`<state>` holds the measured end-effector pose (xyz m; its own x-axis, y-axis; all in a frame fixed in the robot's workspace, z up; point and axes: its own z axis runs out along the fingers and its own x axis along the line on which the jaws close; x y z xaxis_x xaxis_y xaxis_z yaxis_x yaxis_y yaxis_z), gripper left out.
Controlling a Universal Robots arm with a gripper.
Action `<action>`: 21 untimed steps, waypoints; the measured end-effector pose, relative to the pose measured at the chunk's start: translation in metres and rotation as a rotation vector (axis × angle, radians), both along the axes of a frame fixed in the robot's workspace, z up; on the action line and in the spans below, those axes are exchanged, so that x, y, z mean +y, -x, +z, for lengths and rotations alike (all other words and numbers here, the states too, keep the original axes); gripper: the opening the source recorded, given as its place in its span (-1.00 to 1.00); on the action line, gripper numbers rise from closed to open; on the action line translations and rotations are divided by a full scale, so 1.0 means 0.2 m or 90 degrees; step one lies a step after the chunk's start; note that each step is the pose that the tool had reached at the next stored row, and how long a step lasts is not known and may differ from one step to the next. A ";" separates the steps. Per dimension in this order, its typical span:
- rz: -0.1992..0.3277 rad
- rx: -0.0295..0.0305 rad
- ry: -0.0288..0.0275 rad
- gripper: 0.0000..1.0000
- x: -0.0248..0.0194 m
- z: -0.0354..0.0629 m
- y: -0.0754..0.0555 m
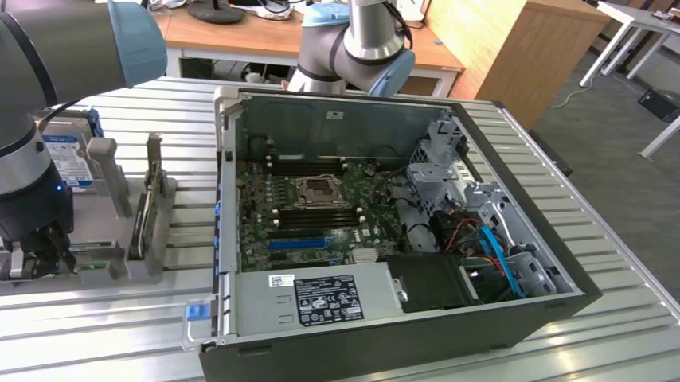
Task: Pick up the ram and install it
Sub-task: 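Pick up the ram and move it above insertion slot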
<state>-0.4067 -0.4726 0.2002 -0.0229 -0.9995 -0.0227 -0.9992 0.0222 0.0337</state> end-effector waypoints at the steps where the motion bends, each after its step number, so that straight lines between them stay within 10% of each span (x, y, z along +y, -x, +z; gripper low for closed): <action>1: 0.001 0.0000 0.0007 -0.76 0.000 0.000 0.00; 21: 0.015 -0.0001 0.0025 -0.76 0.001 0.046 0.00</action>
